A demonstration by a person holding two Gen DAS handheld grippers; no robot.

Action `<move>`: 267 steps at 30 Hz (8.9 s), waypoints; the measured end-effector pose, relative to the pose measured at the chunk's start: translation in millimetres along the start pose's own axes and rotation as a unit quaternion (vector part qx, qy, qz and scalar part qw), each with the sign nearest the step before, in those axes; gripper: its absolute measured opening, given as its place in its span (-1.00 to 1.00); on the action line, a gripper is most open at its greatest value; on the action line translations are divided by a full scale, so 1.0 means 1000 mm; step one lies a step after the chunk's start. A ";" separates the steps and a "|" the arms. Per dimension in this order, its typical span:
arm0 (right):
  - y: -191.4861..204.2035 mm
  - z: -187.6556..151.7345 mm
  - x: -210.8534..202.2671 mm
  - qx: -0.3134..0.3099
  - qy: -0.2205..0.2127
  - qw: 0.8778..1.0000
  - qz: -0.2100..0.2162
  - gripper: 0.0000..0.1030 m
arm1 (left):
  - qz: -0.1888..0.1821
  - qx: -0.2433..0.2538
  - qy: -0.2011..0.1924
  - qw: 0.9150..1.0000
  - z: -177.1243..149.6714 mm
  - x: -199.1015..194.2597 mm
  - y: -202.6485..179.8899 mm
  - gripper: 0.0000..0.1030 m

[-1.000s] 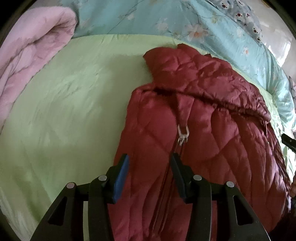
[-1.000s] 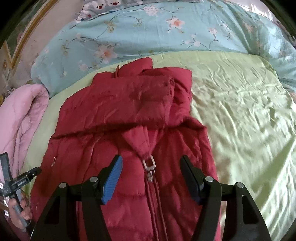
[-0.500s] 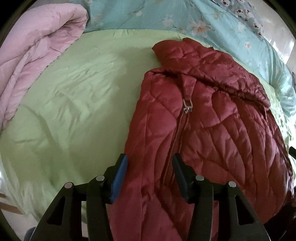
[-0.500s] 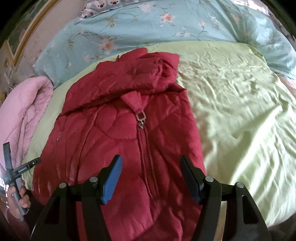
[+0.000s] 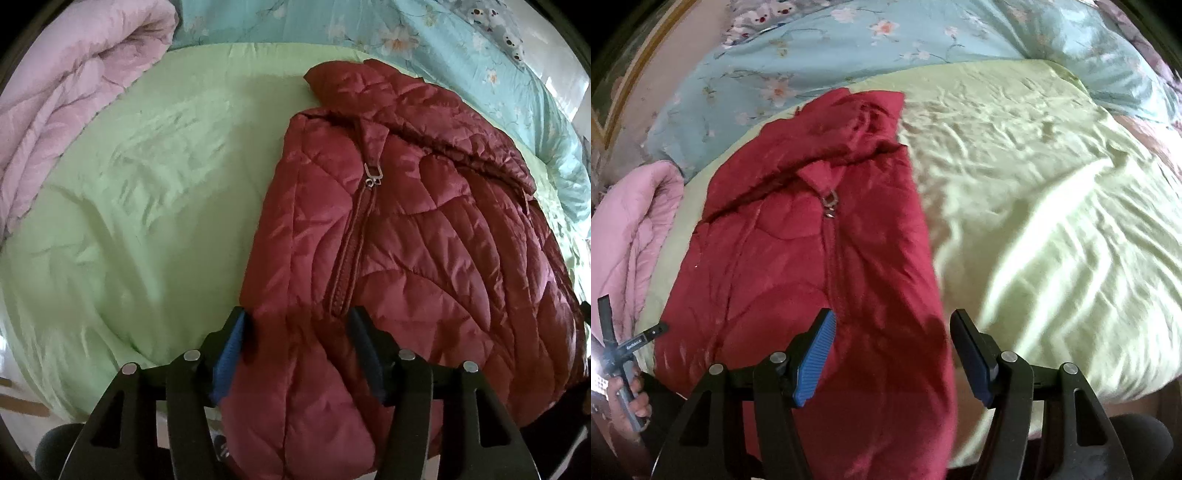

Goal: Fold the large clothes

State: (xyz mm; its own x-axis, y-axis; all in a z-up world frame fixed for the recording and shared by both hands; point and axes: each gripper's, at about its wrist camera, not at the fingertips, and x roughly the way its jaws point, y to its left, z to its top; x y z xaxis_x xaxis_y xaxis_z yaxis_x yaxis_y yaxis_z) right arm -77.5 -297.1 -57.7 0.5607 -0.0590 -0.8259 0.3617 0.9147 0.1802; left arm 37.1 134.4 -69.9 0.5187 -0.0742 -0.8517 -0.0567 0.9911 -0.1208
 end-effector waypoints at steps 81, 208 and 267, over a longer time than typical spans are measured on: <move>0.051 0.141 -0.030 -0.001 -0.134 0.978 0.157 -0.68 | -0.129 0.030 -0.155 0.979 0.118 -0.059 -0.044 -0.75; 0.086 0.351 0.289 -0.046 -0.007 0.998 0.030 0.17 | 0.050 0.036 -0.042 0.997 0.367 0.289 -0.127 -0.56; -0.021 0.257 0.172 0.038 -0.005 0.998 0.058 0.70 | -0.137 -0.045 -0.056 0.988 0.261 0.164 -0.009 0.71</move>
State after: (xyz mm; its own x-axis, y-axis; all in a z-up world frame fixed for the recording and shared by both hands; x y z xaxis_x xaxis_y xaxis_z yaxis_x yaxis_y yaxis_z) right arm 203.1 -428.8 -66.3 0.6095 0.0402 -0.7918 0.3492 0.8830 0.3136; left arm 345.7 142.5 -75.3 0.6161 -0.3207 -0.7194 0.0254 0.9210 -0.3887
